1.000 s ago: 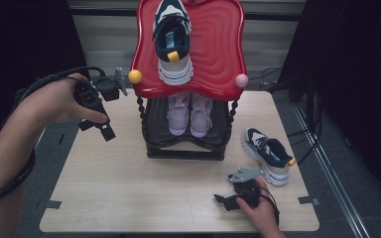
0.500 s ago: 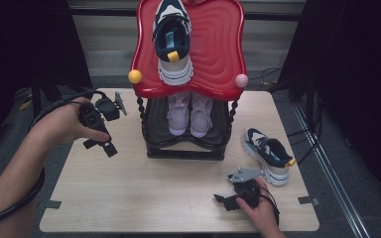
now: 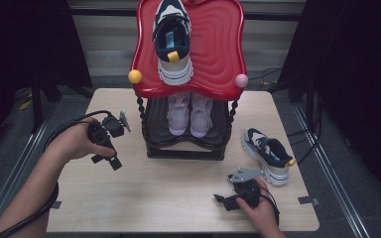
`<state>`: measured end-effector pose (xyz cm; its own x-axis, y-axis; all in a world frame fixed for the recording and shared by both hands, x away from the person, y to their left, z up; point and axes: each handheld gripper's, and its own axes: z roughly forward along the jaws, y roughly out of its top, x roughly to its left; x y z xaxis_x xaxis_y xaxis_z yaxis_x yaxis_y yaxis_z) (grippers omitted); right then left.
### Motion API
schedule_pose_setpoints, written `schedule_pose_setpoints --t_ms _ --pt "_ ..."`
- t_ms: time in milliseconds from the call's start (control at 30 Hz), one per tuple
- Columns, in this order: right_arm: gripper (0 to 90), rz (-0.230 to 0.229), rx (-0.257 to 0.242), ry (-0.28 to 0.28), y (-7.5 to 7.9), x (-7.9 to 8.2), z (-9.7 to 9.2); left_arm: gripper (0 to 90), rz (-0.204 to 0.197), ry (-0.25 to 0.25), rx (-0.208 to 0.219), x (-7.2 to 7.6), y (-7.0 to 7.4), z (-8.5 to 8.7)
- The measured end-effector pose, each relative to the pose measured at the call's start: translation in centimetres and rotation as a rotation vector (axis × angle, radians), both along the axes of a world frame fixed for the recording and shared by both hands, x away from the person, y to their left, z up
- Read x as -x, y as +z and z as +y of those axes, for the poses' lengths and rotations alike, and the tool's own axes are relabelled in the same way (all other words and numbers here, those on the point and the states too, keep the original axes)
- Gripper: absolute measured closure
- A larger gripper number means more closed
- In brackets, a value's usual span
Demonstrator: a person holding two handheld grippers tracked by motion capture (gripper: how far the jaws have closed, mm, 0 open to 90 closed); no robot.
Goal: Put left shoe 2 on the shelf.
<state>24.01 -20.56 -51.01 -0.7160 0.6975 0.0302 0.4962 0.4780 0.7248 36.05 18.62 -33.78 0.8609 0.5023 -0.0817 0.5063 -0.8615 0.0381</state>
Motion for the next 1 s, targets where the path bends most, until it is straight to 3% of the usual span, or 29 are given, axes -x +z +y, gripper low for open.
schedule_pose_setpoints --t_ms 33,133,167,300,400,567,833,1000 --pt "13.1 -0.001 0.000 0.001 0.0 0.0 0.0 25.6 -0.007 0.023 0.021 0.1 -0.3 -0.1" --pt "13.1 0.003 0.002 0.001 0.0 0.0 0.0 25.6 -0.004 -0.003 0.019 -0.1 -1.4 -0.1" --pt "13.1 0.003 0.002 0.001 0.0 0.0 0.0 25.6 -0.014 0.019 0.035 0.1 -1.8 -0.2" --pt "13.1 0.003 0.002 0.001 0.0 0.0 0.0 25.6 -0.031 0.019 0.050 0.1 -3.3 -0.2" --pt "13.1 0.004 0.002 0.001 0.0 0.0 0.0 25.6 -0.039 0.038 0.096 0.2 -4.7 -0.2" --pt "13.1 0.002 0.001 0.002 0.0 0.0 0.0 25.5 -0.042 0.044 0.123 0.2 -7.0 -0.2" --pt "13.1 0.003 0.001 0.001 0.0 0.0 0.0 24.4 -0.124 0.060 0.213 0.3 -9.7 -0.2" --pt "13.1 0.002 0.002 0.003 0.0 0.0 0.0 23.3 -0.202 0.061 0.269 0.7 -11.1 -0.4"
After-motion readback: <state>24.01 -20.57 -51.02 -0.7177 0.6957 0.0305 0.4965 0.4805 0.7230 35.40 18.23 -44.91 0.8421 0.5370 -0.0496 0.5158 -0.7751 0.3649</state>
